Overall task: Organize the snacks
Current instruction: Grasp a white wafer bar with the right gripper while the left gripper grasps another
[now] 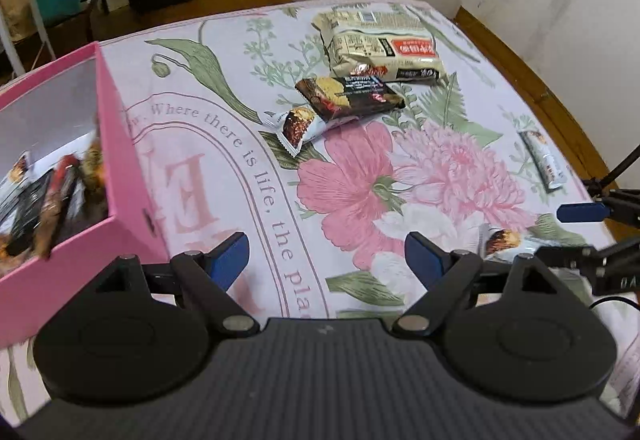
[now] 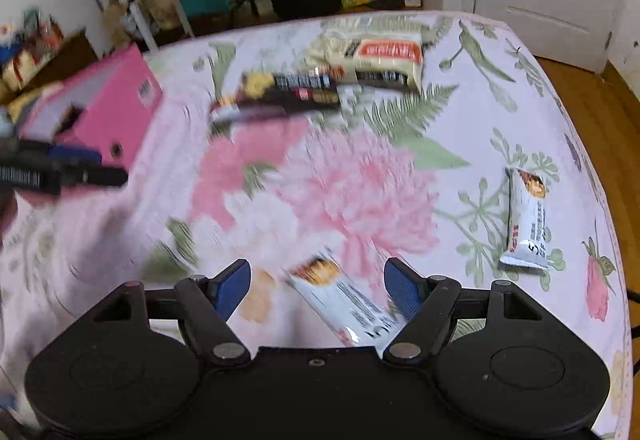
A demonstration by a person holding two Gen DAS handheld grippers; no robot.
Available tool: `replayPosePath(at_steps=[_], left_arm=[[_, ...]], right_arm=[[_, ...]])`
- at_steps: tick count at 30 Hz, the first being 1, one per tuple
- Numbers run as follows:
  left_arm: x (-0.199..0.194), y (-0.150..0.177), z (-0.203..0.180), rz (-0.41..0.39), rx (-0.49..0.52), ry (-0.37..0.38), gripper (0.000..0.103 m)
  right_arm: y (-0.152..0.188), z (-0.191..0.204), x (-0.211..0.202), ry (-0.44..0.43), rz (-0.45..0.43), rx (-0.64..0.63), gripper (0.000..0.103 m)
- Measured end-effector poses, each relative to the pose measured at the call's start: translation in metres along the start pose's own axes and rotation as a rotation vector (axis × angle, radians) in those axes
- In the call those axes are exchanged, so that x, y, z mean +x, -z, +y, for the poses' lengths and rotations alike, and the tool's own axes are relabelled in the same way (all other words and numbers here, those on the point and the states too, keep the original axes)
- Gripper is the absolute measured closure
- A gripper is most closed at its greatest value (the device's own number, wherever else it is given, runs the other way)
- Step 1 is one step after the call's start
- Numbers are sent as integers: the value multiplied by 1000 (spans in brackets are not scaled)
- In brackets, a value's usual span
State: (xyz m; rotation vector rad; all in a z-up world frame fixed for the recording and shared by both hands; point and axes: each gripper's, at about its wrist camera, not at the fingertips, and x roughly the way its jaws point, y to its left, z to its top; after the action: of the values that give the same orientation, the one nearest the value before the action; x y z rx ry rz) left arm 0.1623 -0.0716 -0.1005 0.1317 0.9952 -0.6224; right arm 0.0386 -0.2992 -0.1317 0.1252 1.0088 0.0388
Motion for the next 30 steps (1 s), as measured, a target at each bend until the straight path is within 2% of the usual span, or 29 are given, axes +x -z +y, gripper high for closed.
replayPosePath(at_steps=[4,6,8,10,13,15,17,21,24,26,28,30], left_arm=[[19,-15,8,-3,72,2,20],[28,-25,11,-21,115,-14,22],[38,-35,12,-18,167,-34,22],[47,-44,13,-27,226,-54,23],[65,-54,11,-19,317,-55,23],[80,-61,7,38,368,-36,23],[91,-65,8,50,336,-25,22],[102,-73,11,2,281,-31,22],[109,-79,7,-35,321,-32,22],[118,-82,6,-18,350,29,23],[128,-84,7,14,319,45,23],[136,-82,6,43,304,38,35]], right_arm=[[5,2,23,30,79,-177,26],[2,1,37,39,134,-270,32],[-2,-1,45,34,166,-308,57],[-13,-7,48,-5,166,-292,71],[-26,-9,52,-2,116,-259,71],[-36,-10,57,-7,71,-214,71],[-44,-12,62,-20,21,-148,71],[-58,-12,78,-25,-20,-82,71],[-65,-10,88,-25,-21,-69,71],[-69,-10,94,-33,-21,-59,71],[-71,-10,96,-36,-23,-47,71],[-73,-12,99,-42,-22,-18,71]])
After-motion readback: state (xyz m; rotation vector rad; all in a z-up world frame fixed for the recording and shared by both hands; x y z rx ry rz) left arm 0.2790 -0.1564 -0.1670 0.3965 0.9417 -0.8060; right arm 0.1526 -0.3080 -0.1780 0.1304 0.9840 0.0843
